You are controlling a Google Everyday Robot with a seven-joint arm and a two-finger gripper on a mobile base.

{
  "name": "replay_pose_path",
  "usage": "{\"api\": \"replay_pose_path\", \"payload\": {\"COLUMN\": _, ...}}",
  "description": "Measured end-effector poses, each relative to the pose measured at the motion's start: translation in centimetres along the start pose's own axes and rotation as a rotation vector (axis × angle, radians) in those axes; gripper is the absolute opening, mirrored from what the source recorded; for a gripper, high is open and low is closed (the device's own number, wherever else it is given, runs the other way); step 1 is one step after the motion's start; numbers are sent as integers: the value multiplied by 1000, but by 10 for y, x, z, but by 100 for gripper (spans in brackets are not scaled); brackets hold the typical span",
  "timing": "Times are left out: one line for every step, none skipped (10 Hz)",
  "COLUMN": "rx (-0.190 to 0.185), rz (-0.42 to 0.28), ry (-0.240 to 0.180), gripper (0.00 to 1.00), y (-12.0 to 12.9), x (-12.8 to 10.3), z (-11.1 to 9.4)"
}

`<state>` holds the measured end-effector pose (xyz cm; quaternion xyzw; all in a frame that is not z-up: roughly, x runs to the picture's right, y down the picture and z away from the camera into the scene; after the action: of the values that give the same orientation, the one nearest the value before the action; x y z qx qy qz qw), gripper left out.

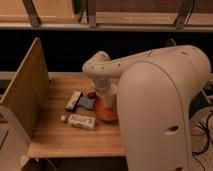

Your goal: Place the ceramic cup in the ceramic bowl

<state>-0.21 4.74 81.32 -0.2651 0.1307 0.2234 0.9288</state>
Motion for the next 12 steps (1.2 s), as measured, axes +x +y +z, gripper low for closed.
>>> {"api": "replay_pose_path", "payload": {"rx": -4, "rz": -6, "ry": 8, "gripper": 0, "y": 1, "x": -1, "z": 4}}
{"api": "replay_pose_path", "payload": {"rx": -15, "rz": -5, "ry": 23, "gripper": 5, "y": 1, "x": 2, "z": 12}}
{"api": "replay_pose_path", "payload": {"rx": -31, "rz": -3, "ry": 35, "gripper": 14, "y": 2, "x": 3, "z": 20}}
{"api": "replay_pose_path", "payload": {"rx": -43, "rz": -2, "ry": 42, "gripper": 22, "y": 3, "x": 4, "z": 26}}
{"api": "replay_pose_path", "payload": {"rx": -50, "rz": 0, "ry": 46, "gripper": 34, "y": 1, "x": 3, "z": 31}}
{"api": "replay_pose_path", "payload": {"rx": -50, "rz": 1, "ry": 47, "gripper": 45, "y": -1, "x": 2, "z": 31}}
{"api": "replay_pose_path", "payload": {"rx": -49, "rz": 0, "ry": 46, "gripper": 55, "y": -2, "x": 0, "z": 31}}
{"api": "replay_pose_path", "payload": {"rx": -47, "rz": -2, "ry": 46, "gripper": 64, "y": -3, "x": -1, "z": 31}}
{"api": "replay_pose_path", "payload": {"rx": -47, "rz": -5, "ry": 46, "gripper": 75, "y": -3, "x": -2, "z": 31}}
{"api": "replay_pose_path", "payload": {"rx": -47, "rz": -7, "ry": 46, "gripper": 79, "y": -2, "x": -3, "z": 31}}
{"api": "replay_pose_path", "payload": {"rx": -50, "rz": -8, "ry": 47, "gripper": 80, "y": -2, "x": -3, "z": 31}}
{"api": "replay_pose_path", "payload": {"rx": -53, "rz": -7, "ry": 48, "gripper": 80, "y": -1, "x": -3, "z": 32}}
